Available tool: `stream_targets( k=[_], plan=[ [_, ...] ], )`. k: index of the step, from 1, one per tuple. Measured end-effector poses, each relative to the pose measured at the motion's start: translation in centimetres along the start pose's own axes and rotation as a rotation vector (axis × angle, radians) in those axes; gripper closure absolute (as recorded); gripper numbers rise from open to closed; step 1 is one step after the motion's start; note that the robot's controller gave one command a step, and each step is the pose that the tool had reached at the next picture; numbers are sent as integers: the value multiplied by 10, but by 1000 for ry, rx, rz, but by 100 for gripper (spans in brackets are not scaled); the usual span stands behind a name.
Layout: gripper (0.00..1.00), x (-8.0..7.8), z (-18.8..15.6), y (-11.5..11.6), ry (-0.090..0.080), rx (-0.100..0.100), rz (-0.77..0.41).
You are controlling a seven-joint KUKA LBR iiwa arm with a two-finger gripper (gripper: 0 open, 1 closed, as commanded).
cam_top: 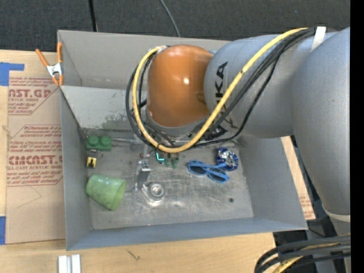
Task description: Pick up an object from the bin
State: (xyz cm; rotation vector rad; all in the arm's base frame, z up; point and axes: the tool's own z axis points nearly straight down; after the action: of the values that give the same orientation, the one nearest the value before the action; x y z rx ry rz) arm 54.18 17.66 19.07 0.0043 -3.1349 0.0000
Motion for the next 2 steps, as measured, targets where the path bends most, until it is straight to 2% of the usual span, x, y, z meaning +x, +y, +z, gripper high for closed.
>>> stream_targets(
  k=[1,2],
  plan=[
    [0,31,106,57,-13,-1,-33],
    [0,42,91,63,-6,-2,182]
  ],
)
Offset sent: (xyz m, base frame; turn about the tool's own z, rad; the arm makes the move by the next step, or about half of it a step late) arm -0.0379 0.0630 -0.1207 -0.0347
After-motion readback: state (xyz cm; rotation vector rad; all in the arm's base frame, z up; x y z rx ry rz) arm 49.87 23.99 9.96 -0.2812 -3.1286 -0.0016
